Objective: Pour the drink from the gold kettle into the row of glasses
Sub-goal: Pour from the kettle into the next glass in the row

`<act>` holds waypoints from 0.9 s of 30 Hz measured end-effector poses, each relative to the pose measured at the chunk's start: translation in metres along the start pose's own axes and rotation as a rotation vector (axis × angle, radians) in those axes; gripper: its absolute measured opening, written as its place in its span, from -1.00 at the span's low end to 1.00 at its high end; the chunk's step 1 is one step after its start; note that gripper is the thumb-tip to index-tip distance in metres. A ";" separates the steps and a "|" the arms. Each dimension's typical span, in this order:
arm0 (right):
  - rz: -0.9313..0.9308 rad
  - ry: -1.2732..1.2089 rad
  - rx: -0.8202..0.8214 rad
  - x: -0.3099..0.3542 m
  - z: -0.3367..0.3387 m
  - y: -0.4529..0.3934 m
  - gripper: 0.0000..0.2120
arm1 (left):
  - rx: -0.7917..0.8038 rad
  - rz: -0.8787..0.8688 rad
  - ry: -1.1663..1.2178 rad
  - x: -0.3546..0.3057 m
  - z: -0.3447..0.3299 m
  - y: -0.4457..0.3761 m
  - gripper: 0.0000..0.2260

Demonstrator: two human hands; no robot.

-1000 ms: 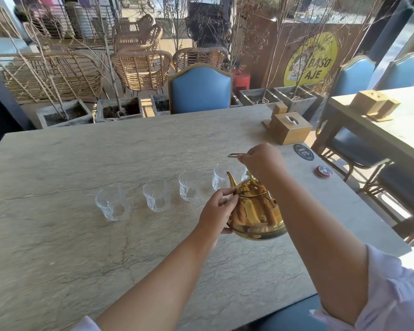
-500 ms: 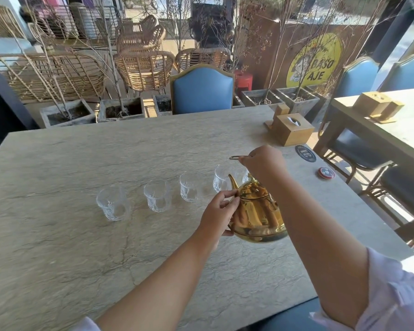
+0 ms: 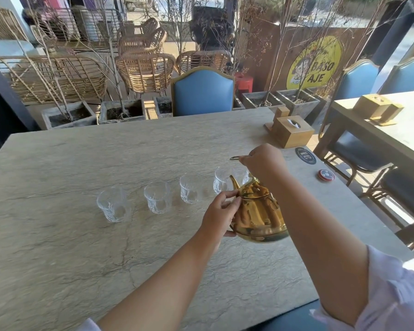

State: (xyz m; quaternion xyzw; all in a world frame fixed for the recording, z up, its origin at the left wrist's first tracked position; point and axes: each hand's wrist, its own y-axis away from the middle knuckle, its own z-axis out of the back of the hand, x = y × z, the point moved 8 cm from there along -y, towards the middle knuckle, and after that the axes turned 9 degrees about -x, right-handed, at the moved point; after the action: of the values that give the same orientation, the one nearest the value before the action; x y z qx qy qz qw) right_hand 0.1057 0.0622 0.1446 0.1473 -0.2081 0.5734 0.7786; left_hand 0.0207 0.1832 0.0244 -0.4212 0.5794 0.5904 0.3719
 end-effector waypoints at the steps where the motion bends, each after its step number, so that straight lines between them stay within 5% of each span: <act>1: 0.001 0.004 -0.001 0.000 0.000 0.000 -0.61 | -0.001 0.001 0.001 0.000 0.000 0.000 -0.79; 27: 0.016 -0.060 -0.029 -0.008 -0.001 0.013 -0.55 | 0.003 0.019 -0.008 0.004 0.005 -0.001 -0.81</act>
State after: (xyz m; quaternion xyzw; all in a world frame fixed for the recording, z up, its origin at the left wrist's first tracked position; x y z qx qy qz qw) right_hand 0.0914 0.0598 0.1401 0.1516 -0.2410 0.5718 0.7694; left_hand 0.0200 0.1877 0.0196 -0.4129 0.5827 0.5946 0.3693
